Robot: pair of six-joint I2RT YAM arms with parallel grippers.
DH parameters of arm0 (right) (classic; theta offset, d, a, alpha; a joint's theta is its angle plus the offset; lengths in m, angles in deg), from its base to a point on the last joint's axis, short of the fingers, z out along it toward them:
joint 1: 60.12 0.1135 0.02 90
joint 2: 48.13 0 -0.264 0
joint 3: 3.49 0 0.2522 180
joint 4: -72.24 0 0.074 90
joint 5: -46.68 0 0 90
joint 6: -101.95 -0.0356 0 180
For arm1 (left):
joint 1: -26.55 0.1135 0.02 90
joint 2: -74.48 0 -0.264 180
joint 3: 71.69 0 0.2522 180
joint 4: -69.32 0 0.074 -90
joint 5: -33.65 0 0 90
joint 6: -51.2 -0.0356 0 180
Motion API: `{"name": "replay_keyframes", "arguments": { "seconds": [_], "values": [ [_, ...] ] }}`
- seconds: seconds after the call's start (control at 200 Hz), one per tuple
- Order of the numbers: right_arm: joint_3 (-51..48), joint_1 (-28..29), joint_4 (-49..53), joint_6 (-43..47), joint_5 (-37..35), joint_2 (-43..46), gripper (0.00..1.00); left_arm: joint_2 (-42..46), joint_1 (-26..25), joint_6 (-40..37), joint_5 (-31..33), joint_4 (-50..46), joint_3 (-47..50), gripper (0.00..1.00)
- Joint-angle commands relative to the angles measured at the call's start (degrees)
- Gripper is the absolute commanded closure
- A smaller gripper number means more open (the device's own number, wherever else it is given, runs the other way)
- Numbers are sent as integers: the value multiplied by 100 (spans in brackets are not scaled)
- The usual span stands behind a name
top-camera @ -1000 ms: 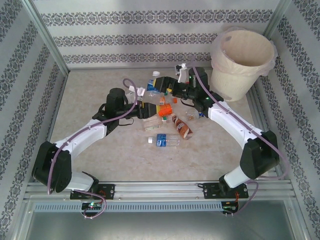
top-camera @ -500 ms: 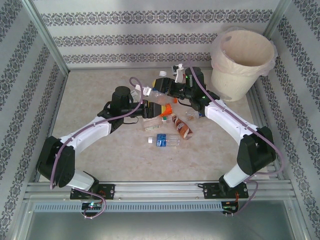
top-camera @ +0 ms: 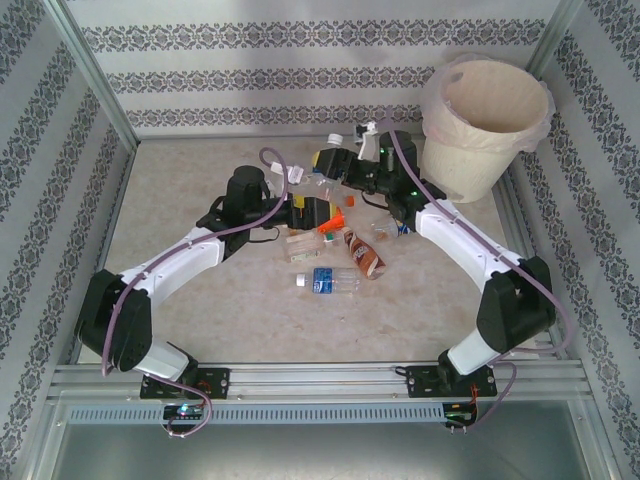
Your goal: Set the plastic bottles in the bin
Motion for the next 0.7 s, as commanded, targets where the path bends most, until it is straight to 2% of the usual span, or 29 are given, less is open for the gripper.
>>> {"name": "replay_keyframes", "arguments": {
  "seconds": [0.0, 0.08, 0.205, 0.36, 0.54, 0.61, 0.695],
  "values": [
    [-211, -319, -142, -49, -577, 412, 57, 125, 32, 41, 388, -107, 49, 0],
    [-343, -574, -72, -3, -862, 601, 57, 262, 30, 3, 733, -215, 150, 0],
    [-537, -975, -26, 22, -1275, 887, 59, 575, 33, -35, 1715, -431, 373, 0],
    [-568, -1432, -93, -13, -1444, 1098, 59, 964, 28, 144, 3305, -812, 701, 0],
    [-244, -1789, -175, 242, -1678, 1082, 58, 1090, 42, 901, 5333, -2129, 694, 0],
    [-91, -1843, -303, 351, -1897, 1000, 58, 1017, 67, 1169, 5703, -2651, 583, 0],
    [143, -1890, -501, 446, -2232, 828, 59, 895, 85, 1288, 5852, -3039, 438, 0]
  ]
}}
